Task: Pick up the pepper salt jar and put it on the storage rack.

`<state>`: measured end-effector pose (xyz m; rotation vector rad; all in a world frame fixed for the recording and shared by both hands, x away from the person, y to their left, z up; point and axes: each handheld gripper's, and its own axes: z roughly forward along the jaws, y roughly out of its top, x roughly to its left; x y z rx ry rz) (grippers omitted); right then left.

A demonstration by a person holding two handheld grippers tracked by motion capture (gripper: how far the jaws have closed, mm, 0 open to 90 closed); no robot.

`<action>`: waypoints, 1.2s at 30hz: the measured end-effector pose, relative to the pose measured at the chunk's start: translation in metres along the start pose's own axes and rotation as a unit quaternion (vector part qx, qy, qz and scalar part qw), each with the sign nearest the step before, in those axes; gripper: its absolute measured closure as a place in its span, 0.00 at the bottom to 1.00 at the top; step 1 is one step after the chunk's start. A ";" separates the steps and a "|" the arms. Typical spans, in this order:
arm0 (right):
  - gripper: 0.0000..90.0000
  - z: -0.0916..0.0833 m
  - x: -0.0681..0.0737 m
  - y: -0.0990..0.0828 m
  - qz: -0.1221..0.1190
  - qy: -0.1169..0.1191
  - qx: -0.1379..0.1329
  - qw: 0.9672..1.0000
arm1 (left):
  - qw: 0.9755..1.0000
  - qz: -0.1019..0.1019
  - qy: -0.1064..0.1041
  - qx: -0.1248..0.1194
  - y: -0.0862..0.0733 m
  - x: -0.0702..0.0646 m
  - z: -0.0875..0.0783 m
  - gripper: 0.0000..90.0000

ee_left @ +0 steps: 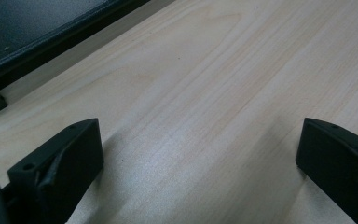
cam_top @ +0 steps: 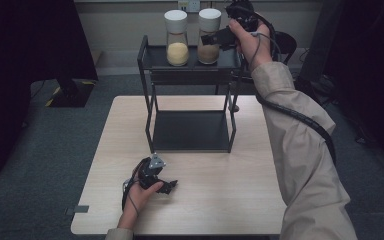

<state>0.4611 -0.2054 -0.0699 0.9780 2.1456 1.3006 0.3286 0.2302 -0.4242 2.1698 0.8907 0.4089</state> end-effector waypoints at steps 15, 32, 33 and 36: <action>0.02 -0.006 0.012 -0.023 0.002 0.008 -0.004 1.000 | 1.000 0.000 0.000 0.000 0.000 0.000 0.000 0.00; 0.01 -0.011 0.019 -0.059 0.017 0.018 -0.021 0.999 | 1.000 0.000 0.000 0.000 0.000 0.000 0.000 0.00; 0.01 -0.011 0.019 -0.061 0.018 0.019 -0.022 0.999 | 1.000 0.000 0.000 0.000 0.000 0.000 0.000 0.00; 0.01 -0.011 0.020 -0.068 0.019 0.019 -0.022 0.999 | 1.000 0.000 0.000 0.000 0.000 0.000 0.000 0.00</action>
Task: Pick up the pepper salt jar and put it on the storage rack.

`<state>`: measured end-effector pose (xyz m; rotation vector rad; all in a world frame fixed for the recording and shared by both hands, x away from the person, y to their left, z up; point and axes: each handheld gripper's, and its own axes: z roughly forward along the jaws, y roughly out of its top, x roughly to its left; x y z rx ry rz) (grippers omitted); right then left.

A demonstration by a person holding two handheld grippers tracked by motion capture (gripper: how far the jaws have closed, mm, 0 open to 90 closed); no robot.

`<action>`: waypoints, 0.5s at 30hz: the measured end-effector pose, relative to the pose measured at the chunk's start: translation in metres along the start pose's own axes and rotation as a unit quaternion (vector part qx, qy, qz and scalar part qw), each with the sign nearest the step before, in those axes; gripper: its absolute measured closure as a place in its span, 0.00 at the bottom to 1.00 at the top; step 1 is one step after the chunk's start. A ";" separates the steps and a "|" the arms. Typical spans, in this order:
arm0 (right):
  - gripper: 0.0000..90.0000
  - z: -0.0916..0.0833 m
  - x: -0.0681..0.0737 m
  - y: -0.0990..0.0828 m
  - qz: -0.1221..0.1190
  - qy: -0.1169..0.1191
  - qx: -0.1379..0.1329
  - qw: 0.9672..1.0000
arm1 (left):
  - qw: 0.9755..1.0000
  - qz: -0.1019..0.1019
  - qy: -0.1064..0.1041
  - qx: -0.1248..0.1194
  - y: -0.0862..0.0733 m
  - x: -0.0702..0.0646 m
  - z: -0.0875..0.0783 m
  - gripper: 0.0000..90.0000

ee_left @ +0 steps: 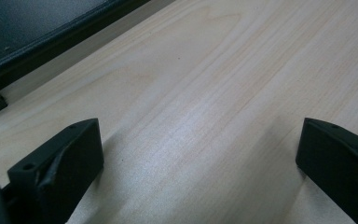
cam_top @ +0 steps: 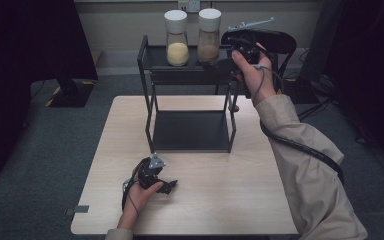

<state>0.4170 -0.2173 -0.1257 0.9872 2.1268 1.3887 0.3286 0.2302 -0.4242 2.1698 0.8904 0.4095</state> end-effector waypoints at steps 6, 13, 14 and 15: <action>0.02 0.000 0.002 -0.011 0.001 0.001 -0.001 1.000 | 1.000 0.000 0.000 0.000 0.000 0.000 0.000 0.00; 0.02 0.001 0.005 -0.020 -0.001 0.006 0.003 1.000 | 1.000 0.000 0.000 0.000 0.000 0.000 0.000 0.00; 0.02 0.001 0.005 -0.022 -0.002 0.007 0.002 1.000 | 1.000 0.000 0.000 0.000 0.000 0.000 0.000 0.00; 0.02 0.001 0.004 -0.023 -0.001 0.009 0.003 1.000 | 1.000 0.000 0.000 0.000 0.000 0.000 0.000 0.00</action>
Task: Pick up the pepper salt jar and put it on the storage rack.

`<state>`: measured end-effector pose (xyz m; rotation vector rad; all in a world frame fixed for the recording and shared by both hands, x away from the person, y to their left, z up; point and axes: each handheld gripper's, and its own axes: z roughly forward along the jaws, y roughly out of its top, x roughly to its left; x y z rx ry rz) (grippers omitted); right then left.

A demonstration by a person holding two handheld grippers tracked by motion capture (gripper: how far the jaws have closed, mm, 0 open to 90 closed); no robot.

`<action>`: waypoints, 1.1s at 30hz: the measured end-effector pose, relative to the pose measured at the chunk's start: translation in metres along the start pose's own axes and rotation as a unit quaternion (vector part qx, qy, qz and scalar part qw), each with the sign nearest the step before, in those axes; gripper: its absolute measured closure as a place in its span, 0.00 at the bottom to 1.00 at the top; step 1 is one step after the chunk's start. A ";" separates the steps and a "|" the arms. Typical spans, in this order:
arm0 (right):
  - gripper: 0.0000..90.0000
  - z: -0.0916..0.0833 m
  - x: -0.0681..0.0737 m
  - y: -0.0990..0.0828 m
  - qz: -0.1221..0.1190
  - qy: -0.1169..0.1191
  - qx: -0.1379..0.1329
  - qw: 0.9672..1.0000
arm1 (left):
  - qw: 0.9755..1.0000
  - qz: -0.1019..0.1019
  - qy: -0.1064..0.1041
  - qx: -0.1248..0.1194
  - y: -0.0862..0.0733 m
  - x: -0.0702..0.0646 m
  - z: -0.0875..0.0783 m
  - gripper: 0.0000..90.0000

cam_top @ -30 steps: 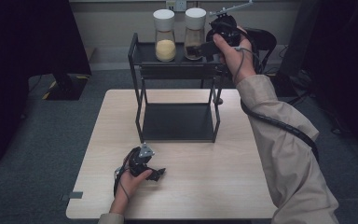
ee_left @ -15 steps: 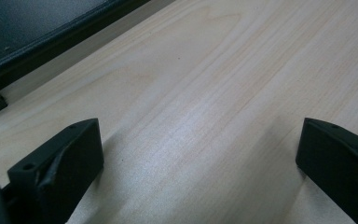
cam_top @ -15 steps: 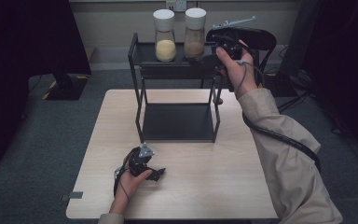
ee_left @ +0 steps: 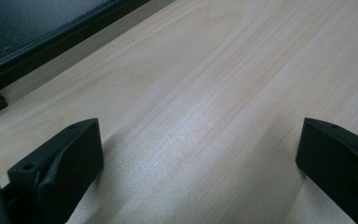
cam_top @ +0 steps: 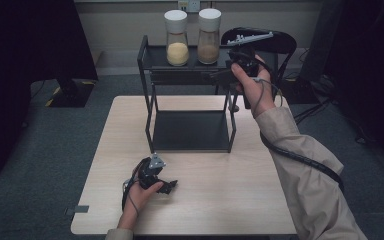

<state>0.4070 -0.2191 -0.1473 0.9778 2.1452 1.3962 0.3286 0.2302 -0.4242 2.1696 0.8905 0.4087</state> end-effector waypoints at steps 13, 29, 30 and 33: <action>0.02 0.005 0.005 -0.026 -0.009 0.008 0.011 1.000 | 1.000 0.000 0.000 0.000 0.000 0.000 0.000 0.00; 0.02 0.015 -0.001 -0.071 0.003 0.027 0.025 0.999 | 1.000 0.000 0.000 0.000 0.000 0.000 0.000 0.00; 0.02 0.015 -0.001 -0.071 0.003 0.027 0.025 0.999 | 1.000 0.000 0.000 0.000 0.000 0.000 0.000 0.00; 0.02 0.017 -0.001 -0.082 0.004 0.030 0.027 0.999 | 1.000 0.000 0.000 0.001 0.000 0.000 0.000 0.00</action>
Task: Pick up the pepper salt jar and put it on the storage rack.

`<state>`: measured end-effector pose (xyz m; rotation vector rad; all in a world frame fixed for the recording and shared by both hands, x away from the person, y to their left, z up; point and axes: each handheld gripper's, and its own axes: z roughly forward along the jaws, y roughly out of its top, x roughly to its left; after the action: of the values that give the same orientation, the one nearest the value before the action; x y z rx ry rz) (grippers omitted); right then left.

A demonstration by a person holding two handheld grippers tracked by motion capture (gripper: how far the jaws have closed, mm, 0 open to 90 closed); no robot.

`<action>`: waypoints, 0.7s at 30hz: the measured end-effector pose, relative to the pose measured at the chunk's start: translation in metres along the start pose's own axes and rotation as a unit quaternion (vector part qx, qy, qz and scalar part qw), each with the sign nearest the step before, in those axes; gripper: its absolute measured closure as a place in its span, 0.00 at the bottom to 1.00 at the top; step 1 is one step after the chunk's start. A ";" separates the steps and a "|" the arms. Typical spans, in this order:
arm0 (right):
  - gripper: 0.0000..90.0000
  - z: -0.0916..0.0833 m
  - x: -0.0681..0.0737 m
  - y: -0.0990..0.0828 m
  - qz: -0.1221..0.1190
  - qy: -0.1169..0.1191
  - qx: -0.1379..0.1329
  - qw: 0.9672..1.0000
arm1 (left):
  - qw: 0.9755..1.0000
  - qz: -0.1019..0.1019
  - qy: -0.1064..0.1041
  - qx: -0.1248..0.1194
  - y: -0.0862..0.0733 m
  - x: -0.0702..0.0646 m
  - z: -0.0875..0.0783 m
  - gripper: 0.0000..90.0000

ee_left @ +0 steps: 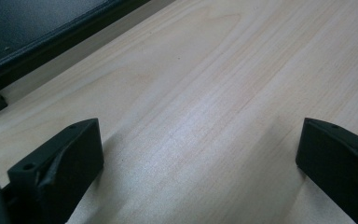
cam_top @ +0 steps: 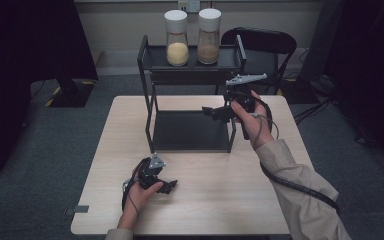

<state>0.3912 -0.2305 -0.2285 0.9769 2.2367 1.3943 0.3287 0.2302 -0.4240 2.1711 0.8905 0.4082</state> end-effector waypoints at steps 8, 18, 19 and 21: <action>0.02 0.005 -0.002 -0.023 0.007 0.010 0.005 1.000 | 1.000 0.000 0.000 0.000 0.000 0.000 0.000 0.00; 0.02 0.010 -0.001 -0.052 -0.003 0.007 0.020 1.000 | 1.000 0.000 0.000 0.000 0.000 0.000 0.000 0.00; 0.02 0.011 -0.001 -0.054 -0.005 0.007 0.022 1.000 | 1.000 0.000 0.000 0.000 0.000 0.000 0.000 0.00; 0.02 0.011 -0.003 -0.061 0.000 0.011 0.022 1.000 | 1.000 0.000 0.000 -0.001 0.000 0.000 0.000 0.00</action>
<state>0.3768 -0.2425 -0.2873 0.9795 2.2920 1.3672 0.3286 0.2302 -0.4242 2.1699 0.8906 0.4088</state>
